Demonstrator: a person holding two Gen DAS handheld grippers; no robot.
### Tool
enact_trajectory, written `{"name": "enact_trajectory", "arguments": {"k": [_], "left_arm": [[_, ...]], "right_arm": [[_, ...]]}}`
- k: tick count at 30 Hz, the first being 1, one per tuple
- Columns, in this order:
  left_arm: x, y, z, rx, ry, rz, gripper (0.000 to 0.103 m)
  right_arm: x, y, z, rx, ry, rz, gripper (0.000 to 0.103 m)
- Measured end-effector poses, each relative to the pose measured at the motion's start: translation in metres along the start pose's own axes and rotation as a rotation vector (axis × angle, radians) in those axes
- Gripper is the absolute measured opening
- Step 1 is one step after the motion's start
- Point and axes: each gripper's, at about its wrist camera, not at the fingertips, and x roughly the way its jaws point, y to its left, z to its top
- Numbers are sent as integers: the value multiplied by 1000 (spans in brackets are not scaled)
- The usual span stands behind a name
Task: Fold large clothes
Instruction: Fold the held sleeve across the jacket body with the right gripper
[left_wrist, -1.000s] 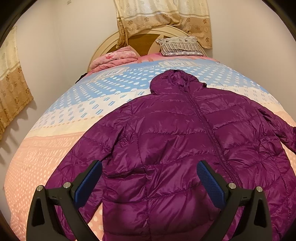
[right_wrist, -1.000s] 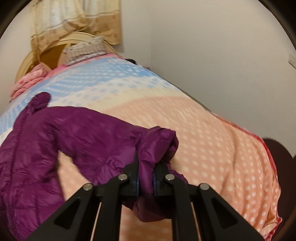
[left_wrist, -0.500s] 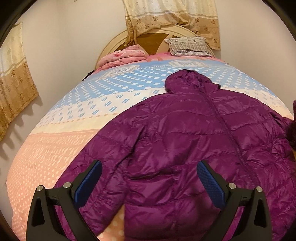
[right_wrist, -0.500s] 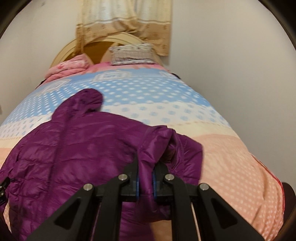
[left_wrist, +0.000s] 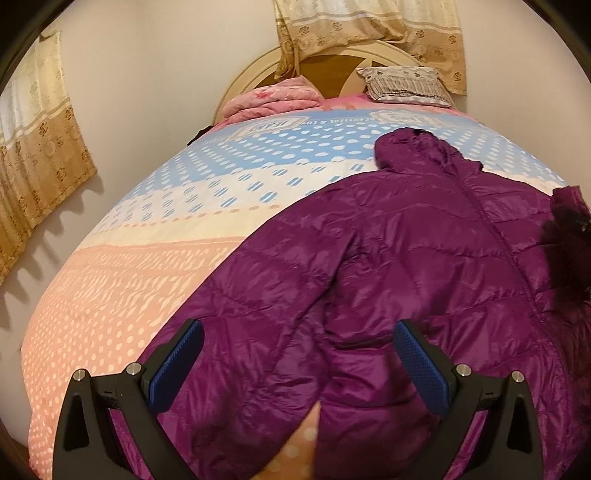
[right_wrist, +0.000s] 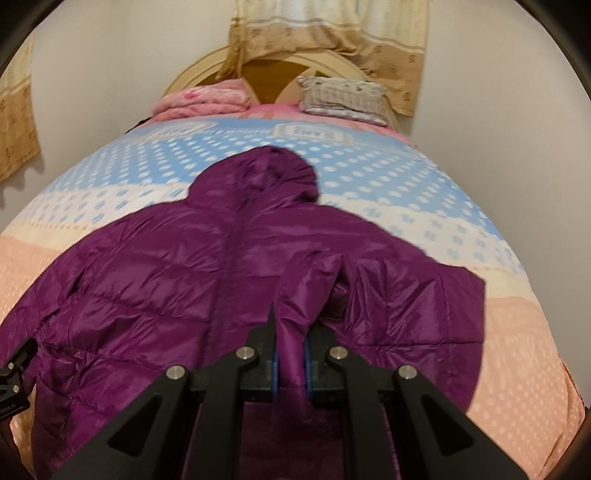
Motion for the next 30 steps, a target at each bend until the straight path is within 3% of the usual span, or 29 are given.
{"name": "enact_trajectory", "arguments": {"k": [9, 11, 12, 13, 23, 30], "left_arm": [[-1, 9, -4, 5, 13, 38, 102], [-3, 8, -3, 11, 9, 47, 102], [-5, 8, -2, 11, 9, 51, 102], [-6, 8, -1, 12, 8, 53, 102], [-41, -1, 6, 30, -38, 77, 102], [-62, -21, 15, 43, -74, 71, 102]], "right_arm": [[11, 29, -10, -19, 30, 42, 24], [11, 32, -10, -17, 32, 65, 46], [10, 34, -10, -15, 31, 76, 62], [8, 37, -11, -22, 31, 77, 67], [-28, 45, -15, -75, -2, 92, 67], [-63, 17, -25, -89, -47, 27, 74]]}}
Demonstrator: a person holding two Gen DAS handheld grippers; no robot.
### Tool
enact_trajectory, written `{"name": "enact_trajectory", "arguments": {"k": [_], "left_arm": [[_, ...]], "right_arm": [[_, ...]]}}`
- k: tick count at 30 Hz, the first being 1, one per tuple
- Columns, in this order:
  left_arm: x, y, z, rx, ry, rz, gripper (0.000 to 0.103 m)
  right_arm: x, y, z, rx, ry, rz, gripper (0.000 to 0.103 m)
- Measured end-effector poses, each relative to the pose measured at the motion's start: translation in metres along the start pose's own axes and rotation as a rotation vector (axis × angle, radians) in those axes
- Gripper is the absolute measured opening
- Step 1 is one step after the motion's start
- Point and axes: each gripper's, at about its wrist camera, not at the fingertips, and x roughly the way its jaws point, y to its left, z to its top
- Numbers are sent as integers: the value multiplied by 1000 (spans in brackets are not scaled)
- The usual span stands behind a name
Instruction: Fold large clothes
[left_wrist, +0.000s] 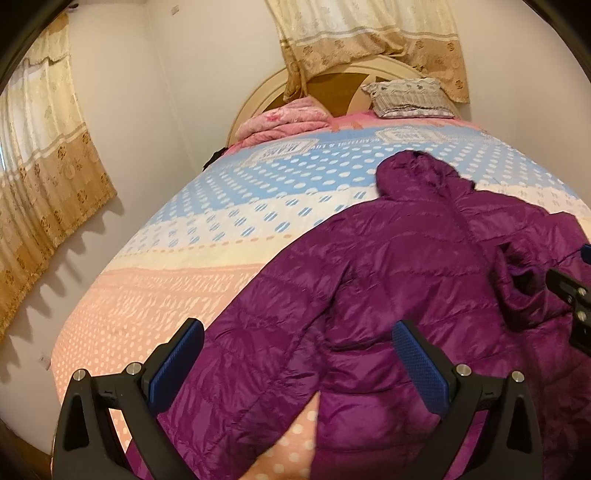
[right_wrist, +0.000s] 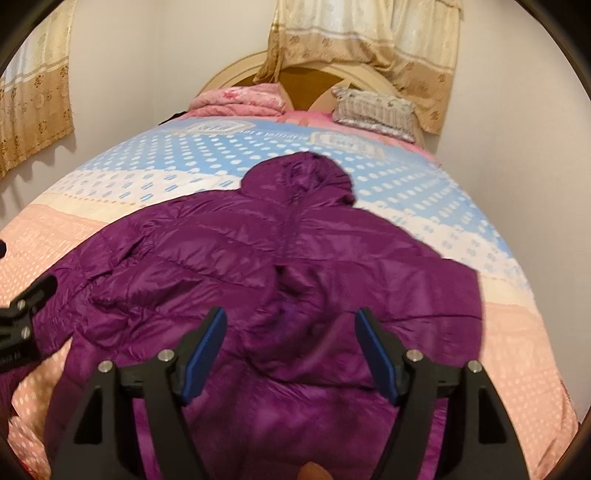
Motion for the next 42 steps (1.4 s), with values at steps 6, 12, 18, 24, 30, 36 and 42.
{"name": "enact_trajectory", "arguments": {"k": [6, 12, 18, 24, 30, 36, 42], "left_arm": [[-19, -40, 12, 46, -34, -53, 102], [-31, -85, 21, 88, -52, -114, 102], [-21, -140, 29, 136, -30, -205, 102], [19, -195, 31, 207, 5, -262, 102], [59, -213, 26, 220, 109, -353, 5], [27, -175, 43, 194, -55, -303, 5], [19, -116, 56, 158, -109, -236, 5]], "right_arm": [[-18, -41, -15, 47, -16, -81, 81], [-24, -86, -35, 111, -1, -139, 84], [-20, -138, -62, 212, 32, -192, 88], [-12, -164, -86, 251, 68, -205, 88], [-2, -171, -97, 261, 92, -199, 88], [5, -170, -97, 271, 93, -185, 88], [10, -159, -93, 252, 95, -170, 88]]}}
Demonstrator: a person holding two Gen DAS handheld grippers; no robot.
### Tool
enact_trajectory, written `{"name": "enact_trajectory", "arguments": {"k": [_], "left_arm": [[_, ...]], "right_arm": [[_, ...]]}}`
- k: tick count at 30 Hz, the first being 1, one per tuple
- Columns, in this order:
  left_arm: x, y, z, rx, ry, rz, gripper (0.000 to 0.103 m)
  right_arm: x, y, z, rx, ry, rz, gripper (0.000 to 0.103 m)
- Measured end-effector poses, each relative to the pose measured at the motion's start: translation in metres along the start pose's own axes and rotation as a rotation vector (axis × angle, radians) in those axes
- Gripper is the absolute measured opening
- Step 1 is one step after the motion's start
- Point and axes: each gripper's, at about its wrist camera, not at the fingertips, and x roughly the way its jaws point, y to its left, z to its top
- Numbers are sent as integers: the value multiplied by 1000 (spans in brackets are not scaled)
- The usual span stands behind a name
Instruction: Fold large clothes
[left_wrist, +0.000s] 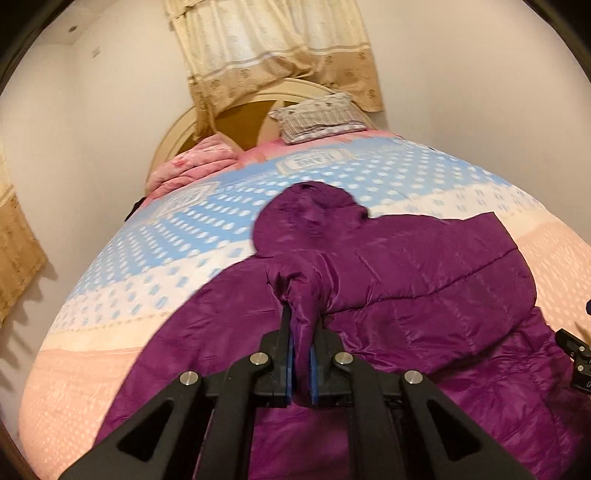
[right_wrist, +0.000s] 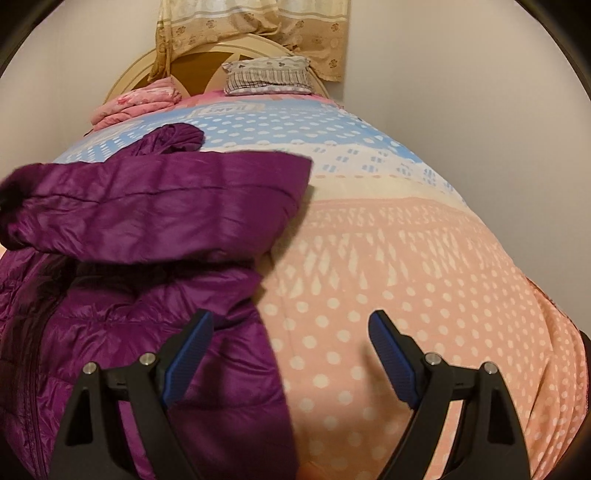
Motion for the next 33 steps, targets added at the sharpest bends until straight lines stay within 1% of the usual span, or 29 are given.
{"name": "enact_trajectory", "arguments": {"k": [3, 6, 9, 11, 12, 13, 14, 15, 16, 17, 20, 22, 23, 26, 27, 30, 32, 33], "left_arm": [[-1, 25, -9, -10, -3, 52, 5], [5, 44, -24, -19, 28, 81, 5], [14, 50, -39, -20, 59, 95, 8], [21, 47, -48, -19, 91, 93, 12], [23, 47, -50, -29, 95, 94, 19], [24, 49, -52, -48, 95, 99, 29], [25, 53, -52, -74, 88, 115, 36], [24, 58, -52, -99, 78, 134, 55], [21, 68, -51, -149, 60, 160, 74], [17, 78, -52, -195, 43, 173, 80], [8, 94, -49, -250, 21, 202, 81], [3, 100, -43, -270, 11, 218, 81], [1, 100, -39, -275, 6, 214, 81], [2, 92, -22, -260, 8, 220, 82], [5, 87, -17, -256, 8, 211, 82], [22, 66, -8, -218, 27, 217, 82], [40, 53, -10, -185, 63, 255, 82], [52, 48, -13, -163, 94, 293, 82]], "right_arm": [[0, 4, 1, -10, -1, 1, 88], [2, 6, 3, -18, -1, -2, 88], [2, 11, 6, -24, -1, 4, 88], [3, 18, 9, -43, 2, 7, 88], [3, 21, 10, -54, 4, 11, 88], [3, 23, 11, -60, 6, 16, 88], [2, 24, 12, -70, 6, 17, 88], [2, 25, 14, -77, 3, 15, 88], [0, 24, 16, -85, -4, 9, 88], [0, 24, 18, -87, -7, 3, 88], [2, 21, 25, -97, -6, -6, 88], [3, 22, 33, -112, -13, -27, 88], [4, 23, 37, -116, -17, -32, 88], [6, 29, 47, -137, -33, -42, 88], [7, 31, 51, -145, -40, -49, 88], [15, 38, 61, -167, -46, -60, 88], [23, 41, 70, -172, -47, -66, 88], [28, 42, 74, -172, -44, -67, 88]]}}
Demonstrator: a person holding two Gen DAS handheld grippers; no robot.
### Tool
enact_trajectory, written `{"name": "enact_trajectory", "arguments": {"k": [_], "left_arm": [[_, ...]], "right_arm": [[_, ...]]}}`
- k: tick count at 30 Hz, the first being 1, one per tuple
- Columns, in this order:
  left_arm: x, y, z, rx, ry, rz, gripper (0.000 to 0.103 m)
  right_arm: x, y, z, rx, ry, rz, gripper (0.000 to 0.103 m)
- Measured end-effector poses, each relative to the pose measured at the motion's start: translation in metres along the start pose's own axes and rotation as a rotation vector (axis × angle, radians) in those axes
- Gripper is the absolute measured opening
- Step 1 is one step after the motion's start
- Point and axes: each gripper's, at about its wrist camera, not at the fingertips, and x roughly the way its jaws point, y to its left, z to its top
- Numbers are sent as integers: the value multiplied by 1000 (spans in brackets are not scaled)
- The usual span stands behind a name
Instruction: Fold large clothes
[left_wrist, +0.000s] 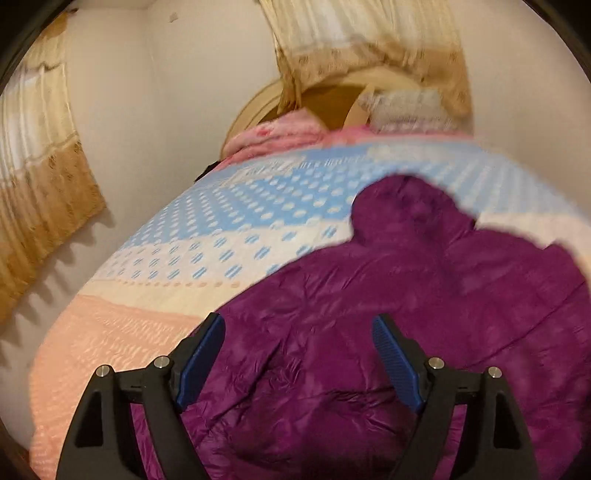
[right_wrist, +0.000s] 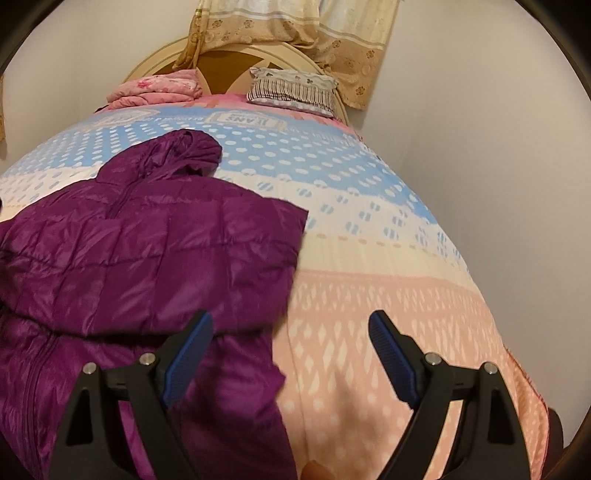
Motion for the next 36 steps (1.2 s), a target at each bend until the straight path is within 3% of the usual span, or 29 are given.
{"name": "enact_trajectory", "arguments": {"k": [3, 6, 19, 24, 28, 32, 34, 36], "left_arm": [[28, -5, -14, 38, 72, 78, 82], [49, 5, -27, 37, 126, 84, 82], [57, 33, -33, 2, 149, 71, 87], [13, 52, -10, -110, 70, 13, 87], [-11, 35, 13, -141, 11, -84, 87], [9, -4, 13, -100, 38, -135, 87], [29, -16, 3, -80, 87, -125, 87], [51, -22, -9, -76, 155, -110, 87]], "right_arm": [[15, 6, 11, -7, 8, -4, 88], [33, 21, 17, -39, 23, 4, 88], [62, 57, 5, -106, 73, 79, 88], [32, 34, 11, -53, 16, 123, 88], [15, 9, 28, 64, -64, 185, 87], [42, 24, 35, 66, 8, 245, 73], [57, 37, 33, 43, 53, 287, 64], [71, 47, 25, 32, 82, 279, 63]]}}
